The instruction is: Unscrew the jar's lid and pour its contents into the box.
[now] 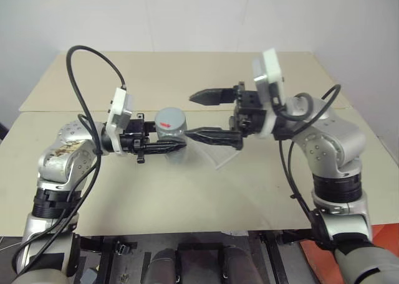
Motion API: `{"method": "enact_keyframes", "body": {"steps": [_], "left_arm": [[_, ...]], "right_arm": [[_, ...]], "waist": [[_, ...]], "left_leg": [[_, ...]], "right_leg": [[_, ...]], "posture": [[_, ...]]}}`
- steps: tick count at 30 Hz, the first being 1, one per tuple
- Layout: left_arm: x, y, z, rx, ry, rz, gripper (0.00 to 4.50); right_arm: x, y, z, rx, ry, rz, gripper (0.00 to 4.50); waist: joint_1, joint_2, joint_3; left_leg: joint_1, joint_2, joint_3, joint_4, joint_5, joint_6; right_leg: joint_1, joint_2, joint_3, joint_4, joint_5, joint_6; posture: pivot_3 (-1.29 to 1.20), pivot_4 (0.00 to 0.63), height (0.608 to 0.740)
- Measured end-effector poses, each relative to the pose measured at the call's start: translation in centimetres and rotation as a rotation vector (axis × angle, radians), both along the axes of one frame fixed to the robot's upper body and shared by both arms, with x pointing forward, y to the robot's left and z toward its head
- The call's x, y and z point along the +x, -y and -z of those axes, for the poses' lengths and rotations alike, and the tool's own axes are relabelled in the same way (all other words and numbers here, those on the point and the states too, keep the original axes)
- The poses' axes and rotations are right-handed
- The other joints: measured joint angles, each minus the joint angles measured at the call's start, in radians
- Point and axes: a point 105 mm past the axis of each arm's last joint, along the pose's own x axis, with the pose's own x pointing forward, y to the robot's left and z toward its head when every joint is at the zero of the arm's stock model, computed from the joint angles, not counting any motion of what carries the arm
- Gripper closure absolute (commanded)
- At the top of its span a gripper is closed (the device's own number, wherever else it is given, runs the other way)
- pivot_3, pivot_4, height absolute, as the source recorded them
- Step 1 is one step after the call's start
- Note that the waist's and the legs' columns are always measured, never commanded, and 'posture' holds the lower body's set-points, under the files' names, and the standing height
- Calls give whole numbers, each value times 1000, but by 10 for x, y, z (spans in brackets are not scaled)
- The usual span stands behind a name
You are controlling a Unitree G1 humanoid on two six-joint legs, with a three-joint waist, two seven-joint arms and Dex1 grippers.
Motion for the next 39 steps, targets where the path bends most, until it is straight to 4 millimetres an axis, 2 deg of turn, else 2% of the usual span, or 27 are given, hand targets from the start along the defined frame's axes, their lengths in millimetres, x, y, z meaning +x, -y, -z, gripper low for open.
{"method": "enact_keyframes", "body": {"steps": [3,11,14,24,34,37,39], "left_arm": [[0,5,-2,10,20,19,2589],[0,6,-1,5,22,27,2589],[0,6,-1,6,22,24,2589],[3,0,2,19,12,-16,2589],[6,-13,-2,19,8,-75,2589],[-3,-11,-2,27,15,-21,2589],[-5,-11,-3,25,17,0,2589]], "right_arm": [[0,-19,1,0,-11,18,23],[8,-37,6,-25,-14,67,23],[17,-38,11,-41,-14,105,23],[25,-35,15,-47,-39,87,23],[32,-5,13,-61,-37,126,23],[58,28,11,-31,-62,304,23],[62,37,11,-19,-67,340,23]], "waist": [[0,0,0],[0,0,0],[1,0,0],[0,0,0],[1,0,0],[6,0,0],[4,0,0]], "left_leg": [[0,0,0,0,0,0],[-1,0,0,0,0,0],[-1,0,0,0,0,0],[-1,0,0,0,0,1],[-1,0,0,0,0,1],[-1,0,0,0,0,1],[-1,0,1,0,0,1]], "right_leg": [[0,0,0,0,0,0],[0,0,0,0,0,0],[0,0,0,0,0,0],[0,0,0,0,0,0],[0,0,0,0,0,0],[1,-1,0,-1,0,0],[0,0,0,-1,0,0]], "posture": [[0,150,740],[0,150,740],[0,150,740],[0,150,740],[0,150,740],[0,150,740],[0,150,740]]}}
